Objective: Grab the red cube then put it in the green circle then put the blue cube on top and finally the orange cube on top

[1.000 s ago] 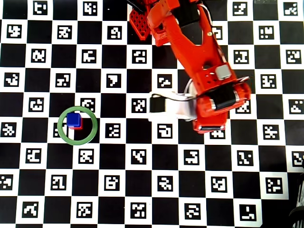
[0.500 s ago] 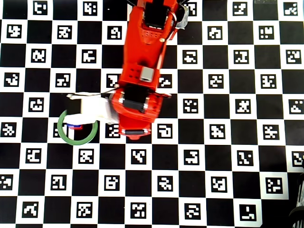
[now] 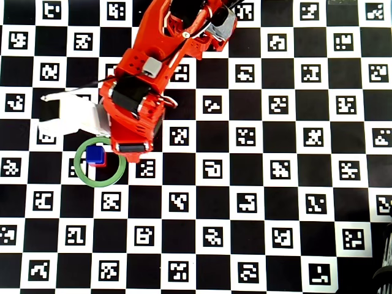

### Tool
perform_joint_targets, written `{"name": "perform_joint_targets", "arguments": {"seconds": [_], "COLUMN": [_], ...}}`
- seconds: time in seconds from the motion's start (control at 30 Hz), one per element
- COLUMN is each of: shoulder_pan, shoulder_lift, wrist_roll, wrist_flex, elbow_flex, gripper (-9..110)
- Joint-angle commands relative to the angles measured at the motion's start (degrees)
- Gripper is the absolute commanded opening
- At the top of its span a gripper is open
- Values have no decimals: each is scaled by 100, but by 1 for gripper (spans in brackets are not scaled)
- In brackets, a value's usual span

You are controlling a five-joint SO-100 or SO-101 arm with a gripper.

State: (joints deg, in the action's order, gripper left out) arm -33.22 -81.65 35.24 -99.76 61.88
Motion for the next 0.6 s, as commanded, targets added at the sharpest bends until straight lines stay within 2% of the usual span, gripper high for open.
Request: {"name": "perform_joint_targets", "arguments": {"seconds": [0.0, 0.57], "shoulder_pan": [-272, -800], "shoulder_lift": [132, 1872], "wrist_roll": [255, 940], "wrist_flex": [-545, -562], "elbow_flex": [-703, -2285], "gripper": [-4, -3]}}
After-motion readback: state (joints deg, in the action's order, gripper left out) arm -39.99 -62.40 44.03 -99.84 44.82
